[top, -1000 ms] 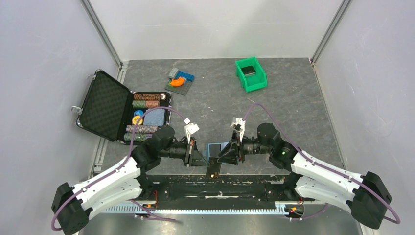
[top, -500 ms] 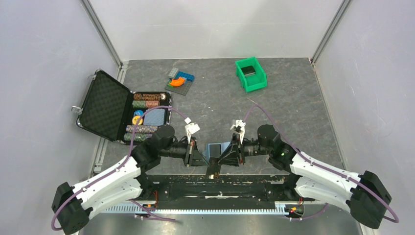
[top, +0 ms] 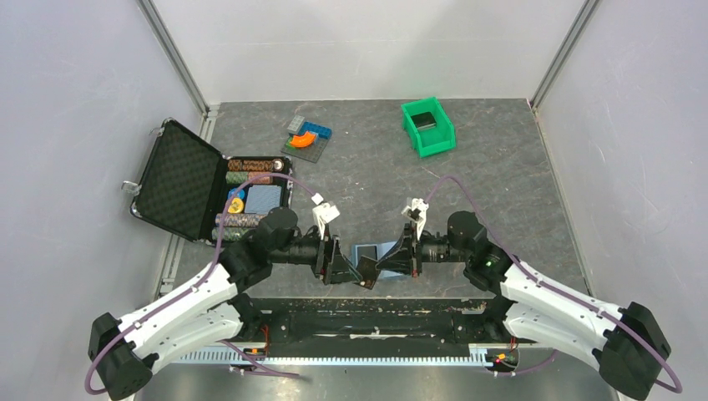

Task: Take the credit cards out of the card holder
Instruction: Place the credit card in the storage box.

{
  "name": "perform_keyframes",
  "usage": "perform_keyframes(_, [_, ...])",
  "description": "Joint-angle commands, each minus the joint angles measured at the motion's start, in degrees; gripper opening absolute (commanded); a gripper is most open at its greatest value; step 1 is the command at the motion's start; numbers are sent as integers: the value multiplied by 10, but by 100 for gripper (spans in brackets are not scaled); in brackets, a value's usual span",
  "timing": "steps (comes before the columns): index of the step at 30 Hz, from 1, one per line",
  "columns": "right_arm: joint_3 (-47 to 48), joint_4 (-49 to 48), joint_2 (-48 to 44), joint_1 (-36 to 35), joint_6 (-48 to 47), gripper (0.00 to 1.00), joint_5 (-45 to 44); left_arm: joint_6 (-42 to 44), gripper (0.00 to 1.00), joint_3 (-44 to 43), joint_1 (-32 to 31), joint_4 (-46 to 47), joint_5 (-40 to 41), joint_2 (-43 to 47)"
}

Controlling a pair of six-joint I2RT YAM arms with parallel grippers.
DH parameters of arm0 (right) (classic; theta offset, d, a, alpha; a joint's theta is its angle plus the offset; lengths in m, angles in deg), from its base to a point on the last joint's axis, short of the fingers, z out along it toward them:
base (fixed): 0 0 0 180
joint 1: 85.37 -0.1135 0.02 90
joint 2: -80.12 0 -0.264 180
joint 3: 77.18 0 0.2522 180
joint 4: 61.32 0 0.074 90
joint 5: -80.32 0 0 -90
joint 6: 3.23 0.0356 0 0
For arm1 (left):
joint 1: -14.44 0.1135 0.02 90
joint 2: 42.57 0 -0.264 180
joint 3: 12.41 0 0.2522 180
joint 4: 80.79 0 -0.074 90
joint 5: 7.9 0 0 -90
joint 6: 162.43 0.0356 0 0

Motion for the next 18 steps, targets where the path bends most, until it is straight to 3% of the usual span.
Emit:
perform_keyframes(1, [40,56,-3,20,-27,0,-65,68,93,-80,1,-104,91,3])
perform_keyframes(2, [49,75,0,28,-32,0,-77,78,100,-90,1,-121,116,6])
perform_keyframes(9, [154,200,47,89,-87,0,-209,114,100,-120,1,-204,272,36])
perform_keyframes(18, [318,222,197,238,-130,0,-358,109,100,-125,1,-250,399,67])
